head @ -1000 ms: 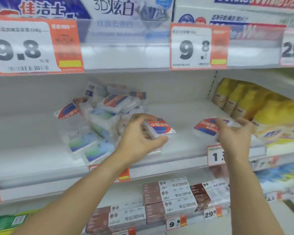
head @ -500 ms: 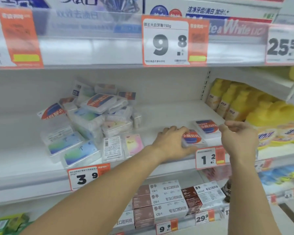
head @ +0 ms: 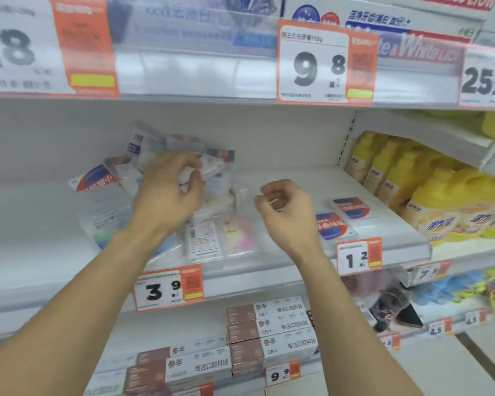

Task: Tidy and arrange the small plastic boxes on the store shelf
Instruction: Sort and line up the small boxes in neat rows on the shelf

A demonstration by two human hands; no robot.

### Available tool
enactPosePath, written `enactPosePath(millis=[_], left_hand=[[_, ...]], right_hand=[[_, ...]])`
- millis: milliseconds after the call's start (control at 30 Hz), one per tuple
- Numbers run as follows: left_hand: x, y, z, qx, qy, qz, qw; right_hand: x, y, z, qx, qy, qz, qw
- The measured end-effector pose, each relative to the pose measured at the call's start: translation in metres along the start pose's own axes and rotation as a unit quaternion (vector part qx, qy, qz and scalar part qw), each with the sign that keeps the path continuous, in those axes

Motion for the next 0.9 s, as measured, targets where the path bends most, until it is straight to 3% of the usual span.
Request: enactPosePath(millis=[100,200,333,467,567,667,900], left_hand=[[0.055,0.004,0.013,0.097,-0.107,0.058,0.988],[0.077,0.011,0.017,0.185,-0.04,0.092,0.978],[0.078,0.013,0.029,0.161,0.014,0.065,0.985],[0.092,0.012,0.041,0.167,-0.009,0.113,0.979],[0.099,0.008,0.053,0.132,0.02,0.138,0.981],[0.099,0.006,0.059,0.104,0.088,0.151,0.979],[0.086,0.005,0.079,0.114,0.138,0.145,0.973]], right_hand=[[0.018,0.008,-0.053,0.05,0.036,0.057,0.997],[0.033,0.004,-0.078,0.045,0.026,0.055,0.997],[0.051,-0.012,-0.111,0.11,0.063,0.048,0.991],[0.041,-0.027,-0.133,0.183,0.148,0.002,0.972],[0.047,-0.034,-0.133,0.142,0.097,0.024,0.985],[0.061,-0.037,-0.121,0.06,0.142,0.078,0.985],[0.069,-0.022,-0.112,0.128,0.033,0.069,0.989]])
Point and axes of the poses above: each hand's wrist, its own y-axis away from the middle knuckle, its own z-axis out of the back of the hand, x = y × z, the point moved 6 cm from there along -y, towards the middle knuckle, and after that the axes turned 7 degrees about -z, right-handed, at the moved point
